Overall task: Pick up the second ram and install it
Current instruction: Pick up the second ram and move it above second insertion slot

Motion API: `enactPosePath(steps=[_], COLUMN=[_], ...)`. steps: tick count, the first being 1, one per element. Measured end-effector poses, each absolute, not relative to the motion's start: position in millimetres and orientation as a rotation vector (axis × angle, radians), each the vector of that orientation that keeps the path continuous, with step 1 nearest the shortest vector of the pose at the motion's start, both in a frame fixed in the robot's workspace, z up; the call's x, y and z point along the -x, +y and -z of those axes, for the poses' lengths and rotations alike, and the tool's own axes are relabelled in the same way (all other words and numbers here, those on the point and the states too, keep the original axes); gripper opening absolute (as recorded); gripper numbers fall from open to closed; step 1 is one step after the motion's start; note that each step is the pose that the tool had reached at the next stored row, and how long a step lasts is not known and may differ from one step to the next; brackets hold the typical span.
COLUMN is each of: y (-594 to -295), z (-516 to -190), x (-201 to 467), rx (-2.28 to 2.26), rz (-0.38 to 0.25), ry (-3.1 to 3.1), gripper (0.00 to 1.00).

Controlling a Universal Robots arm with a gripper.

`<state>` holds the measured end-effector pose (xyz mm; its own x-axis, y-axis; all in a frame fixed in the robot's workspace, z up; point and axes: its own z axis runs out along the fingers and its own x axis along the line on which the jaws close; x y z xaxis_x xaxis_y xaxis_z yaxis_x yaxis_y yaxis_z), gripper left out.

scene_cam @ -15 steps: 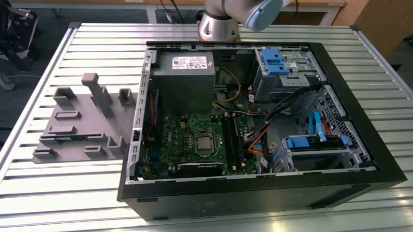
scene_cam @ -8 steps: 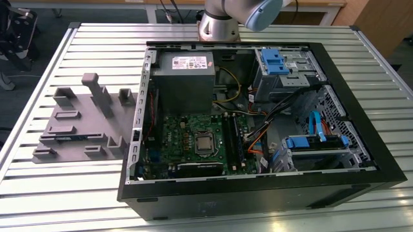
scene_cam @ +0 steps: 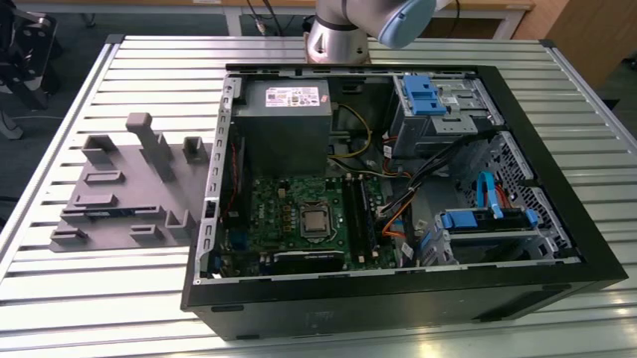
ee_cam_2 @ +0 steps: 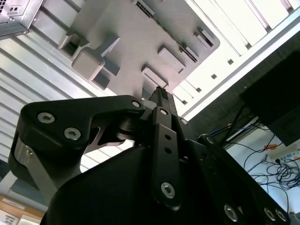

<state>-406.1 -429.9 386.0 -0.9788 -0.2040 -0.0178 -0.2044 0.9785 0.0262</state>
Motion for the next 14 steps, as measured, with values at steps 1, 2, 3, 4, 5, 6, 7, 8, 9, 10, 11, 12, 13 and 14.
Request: enactPosePath(steps=[1, 2, 3, 4, 5, 6, 7, 8, 9, 10, 11, 12, 13, 14], y=[-429.8, -429.8, -429.8, -429.8, -429.8, -429.8, -429.8, -429.8, -429.8, -429.8, -429.8, -429.8, -429.8, -429.8], z=[-386.0, -386.0, -385.9, -385.9, -385.8, -385.7, -385.6, -385.5, -385.4, -385.3, -385.2, -385.1, -385.0, -385.0], x=[406.2, 406.2, 406.3, 406.4, 406.4, 406.4, 406.4, 406.5, 406.5, 406.5, 406.6, 406.6, 406.6, 406.7], rx=[0.336, 0.352, 0.369, 0.385, 0.401, 0.415, 0.43, 0.443, 0.457, 0.469, 0.482, 0.493, 0.505, 0.516], rz=[-0.044, -0.044, -0.044, -0.044, -0.044, -0.044, -0.044, -0.044, -0.044, -0.044, -0.044, -0.044, -0.044, -0.044], ry=[3.108, 3.107, 3.105, 3.103, 3.101, 3.099, 3.098, 3.096, 3.094, 3.092, 3.091, 3.089, 3.087, 3.085], gripper=[0.11, 0.11, 0.11, 0.11, 0.11, 0.11, 0.11, 0.11, 0.11, 0.11, 0.11, 0.11, 0.11, 0.11])
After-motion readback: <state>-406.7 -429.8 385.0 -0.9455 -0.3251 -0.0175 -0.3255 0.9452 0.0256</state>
